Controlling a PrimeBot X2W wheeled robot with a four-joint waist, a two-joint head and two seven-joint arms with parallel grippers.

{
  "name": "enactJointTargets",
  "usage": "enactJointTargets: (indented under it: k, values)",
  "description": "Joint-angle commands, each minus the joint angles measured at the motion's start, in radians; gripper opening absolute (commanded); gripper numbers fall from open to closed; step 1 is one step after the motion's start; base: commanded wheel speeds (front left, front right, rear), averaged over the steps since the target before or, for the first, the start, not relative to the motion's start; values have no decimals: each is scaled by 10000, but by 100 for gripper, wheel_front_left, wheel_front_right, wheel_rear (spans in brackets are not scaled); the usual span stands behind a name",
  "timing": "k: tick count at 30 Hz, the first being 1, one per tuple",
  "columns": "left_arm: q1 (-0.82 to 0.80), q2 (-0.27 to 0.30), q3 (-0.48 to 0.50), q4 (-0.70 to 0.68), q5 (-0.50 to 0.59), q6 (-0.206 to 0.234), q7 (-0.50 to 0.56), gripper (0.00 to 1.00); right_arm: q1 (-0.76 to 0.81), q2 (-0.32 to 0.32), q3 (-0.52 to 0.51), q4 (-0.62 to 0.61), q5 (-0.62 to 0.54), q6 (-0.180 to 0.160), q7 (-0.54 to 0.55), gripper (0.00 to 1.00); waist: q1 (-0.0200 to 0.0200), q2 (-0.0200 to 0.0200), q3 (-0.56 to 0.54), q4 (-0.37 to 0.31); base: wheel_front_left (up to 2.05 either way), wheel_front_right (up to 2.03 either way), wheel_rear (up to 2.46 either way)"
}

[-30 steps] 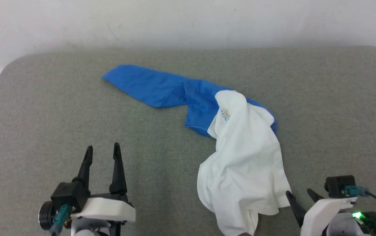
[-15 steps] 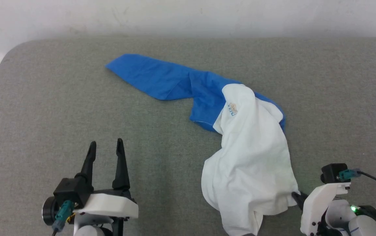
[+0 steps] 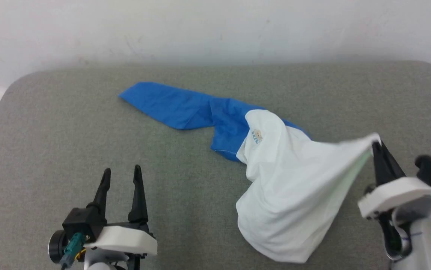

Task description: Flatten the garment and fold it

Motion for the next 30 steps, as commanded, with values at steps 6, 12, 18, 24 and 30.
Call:
enactJointTargets:
  k: [6,12,18,24,30]
  values:
    - [312,-34,88,127,51,-100,-47,100,-73,165,2820,-1599,611,-7,-331,0,-1,0,-459,-220,0,0,0]
    - [349,-38,34,248,6,-163,-47,100,952,169,6818,-2105,1591,-7,1443,0,-1,0,-586,-270,0,0,0]
    - [208,-41,-189,317,-49,-106,-47,100,1588,-435,9020,-1266,2550,-7,3487,0,-1,0,-346,-203,0,0,0]
    - [74,-42,-226,342,-167,59,-47,100,1433,-947,9223,-1098,2875,-7,3509,100,-1,0,-19,-300,0,0,0]
    - [114,-42,-86,404,-181,119,-47,100,1593,-740,7955,-2187,2553,-7,1265,100,-1,0,-10,-513,0,0,0]
